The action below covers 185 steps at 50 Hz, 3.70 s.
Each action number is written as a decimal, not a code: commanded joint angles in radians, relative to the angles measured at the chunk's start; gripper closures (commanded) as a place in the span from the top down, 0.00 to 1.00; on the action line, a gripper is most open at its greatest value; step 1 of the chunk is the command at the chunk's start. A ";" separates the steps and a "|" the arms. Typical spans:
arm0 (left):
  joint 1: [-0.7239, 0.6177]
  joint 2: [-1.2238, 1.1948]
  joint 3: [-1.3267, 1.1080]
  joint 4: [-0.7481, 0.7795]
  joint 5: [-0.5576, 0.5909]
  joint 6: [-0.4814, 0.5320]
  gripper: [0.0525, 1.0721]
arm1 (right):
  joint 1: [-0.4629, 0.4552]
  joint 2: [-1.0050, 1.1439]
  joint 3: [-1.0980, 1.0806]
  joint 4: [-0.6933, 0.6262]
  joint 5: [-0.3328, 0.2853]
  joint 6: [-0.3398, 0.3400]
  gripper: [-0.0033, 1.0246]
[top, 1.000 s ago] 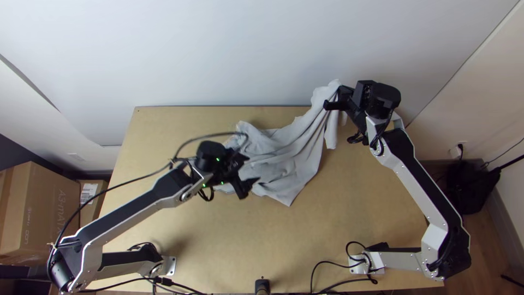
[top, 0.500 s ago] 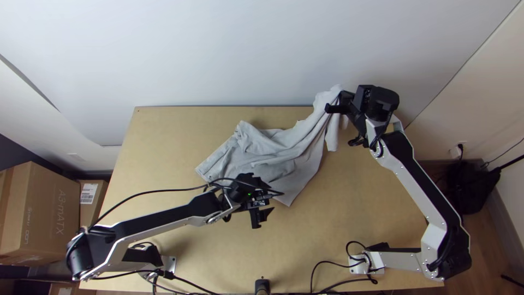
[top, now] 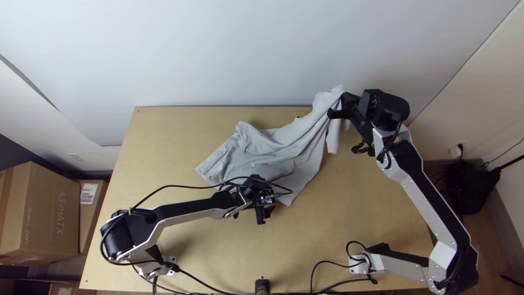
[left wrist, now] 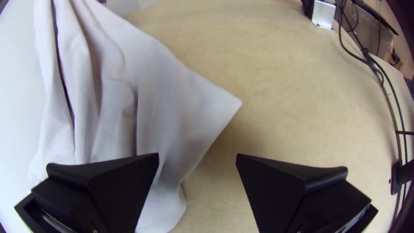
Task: Fold the t-shirt
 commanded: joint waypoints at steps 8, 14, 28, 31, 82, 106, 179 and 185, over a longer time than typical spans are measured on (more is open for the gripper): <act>0.049 0.061 0.040 0.103 -0.011 -0.019 0.26 | 0.011 -0.071 -0.026 0.013 -0.004 0.019 0.03; 0.076 0.046 0.063 0.105 -0.009 -0.057 0.03 | 0.012 -0.097 -0.046 0.013 -0.004 0.022 0.03; 0.161 -0.252 0.114 -0.136 0.031 -0.178 0.03 | -0.018 -0.128 -0.052 -0.016 -0.004 0.031 0.03; 0.190 -0.335 0.109 -0.195 0.060 -0.187 0.03 | -0.028 -0.132 -0.052 -0.025 -0.004 0.034 0.03; 0.141 -0.181 0.054 -0.492 0.344 -0.002 0.03 | -0.239 -0.010 -0.207 0.022 -0.002 0.043 0.03; 0.305 -0.163 0.300 -0.463 0.342 -0.253 0.95 | -0.281 0.216 -0.181 0.157 0.105 0.063 0.03; -0.204 -0.098 -0.108 -0.109 -0.140 -0.733 0.41 | -0.296 0.174 -0.236 0.242 0.189 0.160 0.03; -0.203 -0.066 -0.093 -0.089 -0.152 -0.729 0.41 | -0.295 0.168 -0.234 0.242 0.191 0.158 0.03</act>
